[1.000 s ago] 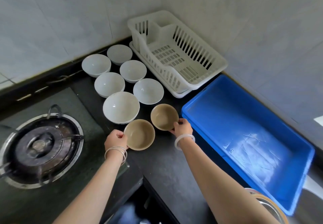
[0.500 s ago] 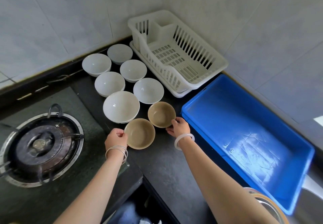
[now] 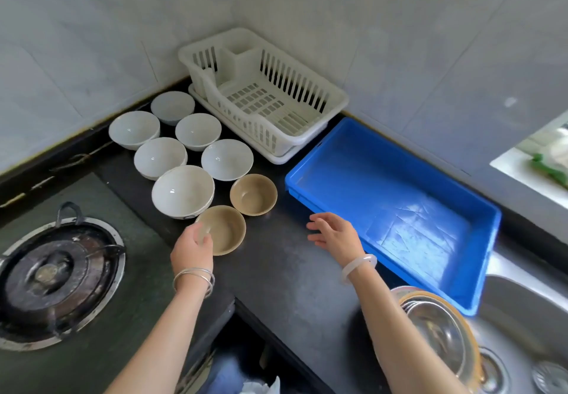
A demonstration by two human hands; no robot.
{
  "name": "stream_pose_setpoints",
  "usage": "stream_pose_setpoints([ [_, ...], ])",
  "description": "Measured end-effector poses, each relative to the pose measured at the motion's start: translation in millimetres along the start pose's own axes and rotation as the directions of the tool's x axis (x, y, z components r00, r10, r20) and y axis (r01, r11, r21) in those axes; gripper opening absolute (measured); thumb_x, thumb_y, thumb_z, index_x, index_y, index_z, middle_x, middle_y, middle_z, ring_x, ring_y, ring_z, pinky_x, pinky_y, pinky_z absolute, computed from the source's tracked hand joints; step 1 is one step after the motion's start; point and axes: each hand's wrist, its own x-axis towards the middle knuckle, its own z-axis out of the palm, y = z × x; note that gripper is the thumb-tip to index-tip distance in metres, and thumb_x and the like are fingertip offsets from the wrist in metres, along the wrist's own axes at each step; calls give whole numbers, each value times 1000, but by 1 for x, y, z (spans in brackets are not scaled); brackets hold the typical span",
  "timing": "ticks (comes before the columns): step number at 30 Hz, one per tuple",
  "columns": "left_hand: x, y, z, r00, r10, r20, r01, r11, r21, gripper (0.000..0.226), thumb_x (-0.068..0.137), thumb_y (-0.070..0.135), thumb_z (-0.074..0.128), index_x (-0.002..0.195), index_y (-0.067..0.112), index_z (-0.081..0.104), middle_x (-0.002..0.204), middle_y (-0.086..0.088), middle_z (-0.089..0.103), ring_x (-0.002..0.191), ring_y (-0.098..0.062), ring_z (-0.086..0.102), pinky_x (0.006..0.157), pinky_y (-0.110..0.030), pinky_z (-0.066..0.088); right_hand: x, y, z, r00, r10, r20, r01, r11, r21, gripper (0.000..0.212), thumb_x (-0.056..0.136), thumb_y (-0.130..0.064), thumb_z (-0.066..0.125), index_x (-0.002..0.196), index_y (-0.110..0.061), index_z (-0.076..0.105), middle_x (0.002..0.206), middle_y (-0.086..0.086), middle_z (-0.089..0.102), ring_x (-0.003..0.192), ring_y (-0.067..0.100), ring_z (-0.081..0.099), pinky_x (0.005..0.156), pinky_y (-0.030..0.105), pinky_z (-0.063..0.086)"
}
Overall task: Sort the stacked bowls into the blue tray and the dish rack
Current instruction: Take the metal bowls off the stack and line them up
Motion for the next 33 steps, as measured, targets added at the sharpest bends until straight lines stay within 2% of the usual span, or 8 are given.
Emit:
stream_pose_setpoints([
  [7, -75, 39, 64, 919, 166, 357, -145, 986, -84, 26, 89, 9, 54, 114, 11, 61, 113, -9, 67, 88, -13, 58, 82, -22, 42, -74, 58, -97, 946, -9, -324, -25, 994, -102, 25, 91, -10, 52, 78, -29, 61, 86, 5, 70, 68, 17, 66, 70, 29, 51],
  [10, -120, 46, 101, 805, 246, 540, -276, 961, -26, 21, 89, 12, 55, 108, 13, 64, 110, -5, 68, 87, -9, 58, 81, -17, 42, -102, 90, -132, 868, -20, -496, -146, 945, -293, 13, 88, -13, 58, 88, -20, 68, 89, 10, 73, 83, 28, 67, 75, 31, 47],
  [13, -162, 55, 133, 666, 326, 671, -441, 898, 1, 22, 88, 17, 57, 109, 16, 65, 110, 0, 68, 84, -5, 57, 79, -13, 40, -125, 115, -154, 803, -29, -596, -267, 876, -402, 19, 86, -10, 58, 101, -12, 70, 99, 12, 72, 94, 33, 65, 77, 34, 46],
  [16, -193, 63, 154, 552, 388, 738, -557, 830, -19, 24, 87, 21, 60, 110, 18, 65, 109, 1, 65, 81, -6, 57, 75, -13, 42, -141, 135, -163, 805, -54, -590, -314, 806, -502, 26, 83, -7, 57, 105, -12, 69, 98, 16, 66, 93, 34, 61, 73, 33, 42],
  [19, -211, 63, 165, 484, 425, 765, -653, 758, -8, 34, 86, 17, 61, 119, 20, 61, 108, -2, 61, 94, -16, 58, 87, -24, 47, -147, 146, -165, 818, -75, -570, -318, 767, -558, 27, 87, -11, 54, 110, -15, 68, 98, 16, 63, 92, 34, 59, 78, 34, 42],
  [22, -214, 61, 169, 480, 442, 758, -695, 718, 21, 37, 86, 14, 59, 123, 18, 58, 115, -4, 59, 107, -21, 55, 96, -32, 45, -146, 150, -163, 810, -64, -583, -337, 763, -551, 27, 91, -15, 49, 111, -14, 67, 100, 15, 61, 93, 33, 56, 80, 34, 42],
  [28, -217, 64, 171, 488, 456, 745, -747, 659, 86, 35, 87, 16, 57, 122, 20, 59, 114, -4, 64, 107, -24, 55, 94, -32, 43, -143, 146, -162, 788, -3, -616, -364, 804, -470, 16, 90, -19, 52, 96, -9, 62, 101, 11, 60, 94, 31, 55, 73, 32, 40],
  [33, -217, 67, 169, 531, 422, 735, -660, 750, 46, 27, 91, 16, 52, 116, 15, 63, 108, -5, 69, 103, -24, 60, 93, -36, 49, -148, 148, -168, 752, 41, -657, -353, 868, -350, 12, 91, -23, 51, 88, -11, 53, 82, 14, 67, 79, 35, 60, 60, 32, 36],
])
